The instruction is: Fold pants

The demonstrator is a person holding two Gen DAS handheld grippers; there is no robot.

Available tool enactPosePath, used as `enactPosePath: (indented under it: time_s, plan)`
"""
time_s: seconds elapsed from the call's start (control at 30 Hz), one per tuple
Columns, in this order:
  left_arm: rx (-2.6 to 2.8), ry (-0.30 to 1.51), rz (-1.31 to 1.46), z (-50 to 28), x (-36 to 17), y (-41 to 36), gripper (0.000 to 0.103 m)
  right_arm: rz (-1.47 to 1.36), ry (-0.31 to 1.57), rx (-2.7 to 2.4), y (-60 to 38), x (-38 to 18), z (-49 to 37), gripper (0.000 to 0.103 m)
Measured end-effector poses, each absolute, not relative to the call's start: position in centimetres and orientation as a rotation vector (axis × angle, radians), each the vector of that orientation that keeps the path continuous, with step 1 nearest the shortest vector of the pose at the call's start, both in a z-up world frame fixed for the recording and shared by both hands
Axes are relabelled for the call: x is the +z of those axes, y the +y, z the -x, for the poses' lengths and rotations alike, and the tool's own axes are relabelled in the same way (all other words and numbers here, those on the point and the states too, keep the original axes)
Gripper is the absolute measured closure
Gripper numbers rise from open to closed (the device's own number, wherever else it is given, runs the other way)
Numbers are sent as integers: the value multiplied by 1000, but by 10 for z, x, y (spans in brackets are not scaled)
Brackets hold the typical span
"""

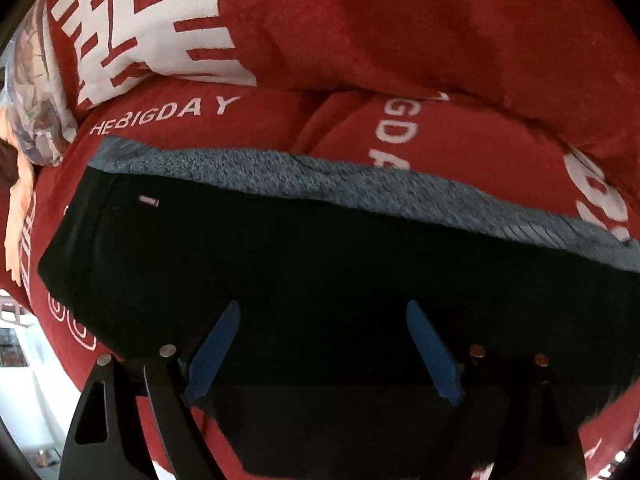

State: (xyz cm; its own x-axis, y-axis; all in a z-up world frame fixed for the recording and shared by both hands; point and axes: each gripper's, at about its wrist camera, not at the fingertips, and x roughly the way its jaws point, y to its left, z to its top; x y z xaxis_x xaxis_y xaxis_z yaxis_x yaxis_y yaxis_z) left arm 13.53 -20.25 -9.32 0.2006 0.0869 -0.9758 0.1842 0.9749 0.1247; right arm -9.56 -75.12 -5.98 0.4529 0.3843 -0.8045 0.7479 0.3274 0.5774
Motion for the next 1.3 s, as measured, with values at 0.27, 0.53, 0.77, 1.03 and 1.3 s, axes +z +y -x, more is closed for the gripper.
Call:
enactPosePath:
  time_s: [0.27, 0.53, 0.77, 1.03, 1.3]
  plan:
    - [-70, 1418, -206, -118, -110, -195, 16, -1252, 1155, -415, -729, -55, 110, 57]
    - [-84, 1382, -278, -119, -118, -193, 0, -1174, 1157, -428, -720, -51, 108, 97]
    - [-141, 1362, -275, -123, -80, -214, 0, -986, 1253, -513, -716, -26, 114, 86]
    - [-323, 1323, -324, -134, -98, -317, 0, -632, 1275, -257, -658, -16, 8, 71]
    - [-40, 1358, -298, -196, -116, -247, 0, -733, 1309, -340, -686, -50, 16, 72]
